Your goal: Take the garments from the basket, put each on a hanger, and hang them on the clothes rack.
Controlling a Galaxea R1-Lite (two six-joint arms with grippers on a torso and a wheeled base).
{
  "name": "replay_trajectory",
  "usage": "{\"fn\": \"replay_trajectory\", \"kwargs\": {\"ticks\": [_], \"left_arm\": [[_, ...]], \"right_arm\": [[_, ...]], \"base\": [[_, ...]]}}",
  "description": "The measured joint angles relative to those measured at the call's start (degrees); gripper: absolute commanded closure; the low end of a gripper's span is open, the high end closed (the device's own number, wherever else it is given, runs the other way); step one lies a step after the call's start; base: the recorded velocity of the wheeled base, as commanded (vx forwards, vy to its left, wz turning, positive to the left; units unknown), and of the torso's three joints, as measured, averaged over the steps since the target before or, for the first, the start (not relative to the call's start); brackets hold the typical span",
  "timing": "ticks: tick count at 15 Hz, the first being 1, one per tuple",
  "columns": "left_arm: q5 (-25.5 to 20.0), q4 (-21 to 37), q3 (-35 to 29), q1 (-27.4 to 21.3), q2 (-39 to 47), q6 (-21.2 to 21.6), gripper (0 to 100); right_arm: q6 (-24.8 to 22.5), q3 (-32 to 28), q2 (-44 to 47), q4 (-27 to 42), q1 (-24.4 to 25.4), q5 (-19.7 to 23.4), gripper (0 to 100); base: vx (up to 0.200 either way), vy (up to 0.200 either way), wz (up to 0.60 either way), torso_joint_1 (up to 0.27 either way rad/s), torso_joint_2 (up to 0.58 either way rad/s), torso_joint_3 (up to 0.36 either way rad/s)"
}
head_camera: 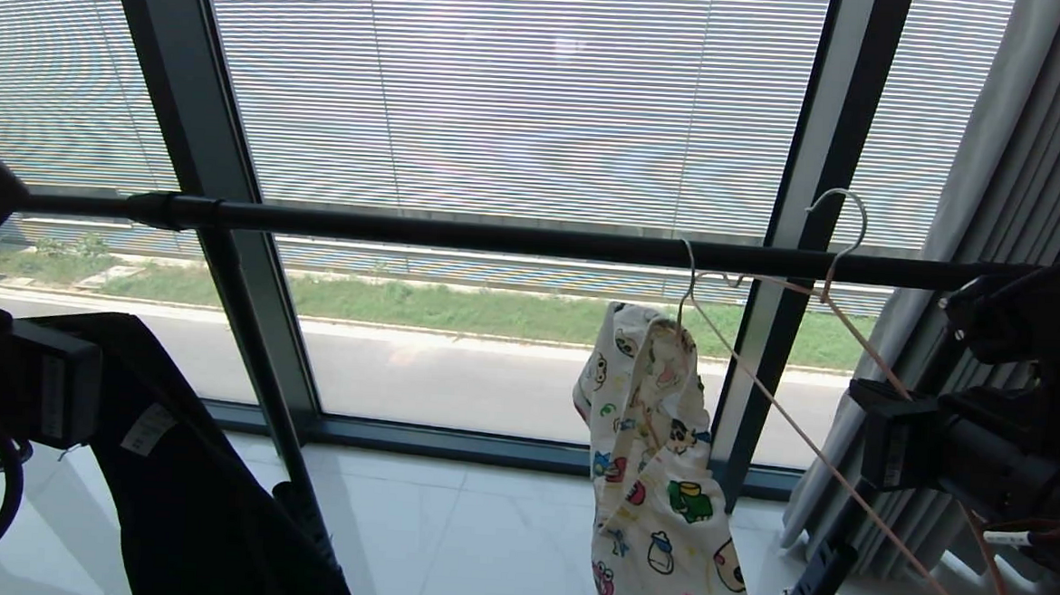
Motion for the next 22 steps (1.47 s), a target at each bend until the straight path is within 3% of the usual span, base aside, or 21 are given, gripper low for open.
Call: {"fn": "replay_trajectory", "kwargs": {"ticks": [7, 18, 22], "left_arm": [[0.02, 0.02, 0.26, 0.00, -0.04, -0.02, 100], [0.00, 0.00, 1.40, -0.73, 0.46, -0.02, 100], [-0.26, -0.02, 4.35, -1.41, 0.88, -0.33, 100]], "right_arm": [[-2.84, 6.72, -8.44, 0.09, 2.49, 0.22, 100], [-2.86, 7.80, -10.36, 0.05, 4.35, 0.88, 100], [-2.82, 7.88, -10.28, -0.16, 4.55, 7.56, 100]], "base": [[-0.200, 0.000, 0.00, -0.004, 0.00, 0.004], [-0.182, 0.000, 0.00, 0.003, 0.00, 0.002], [0.000, 0.000, 0.00, 0.000, 0.00, 0.000]]}}
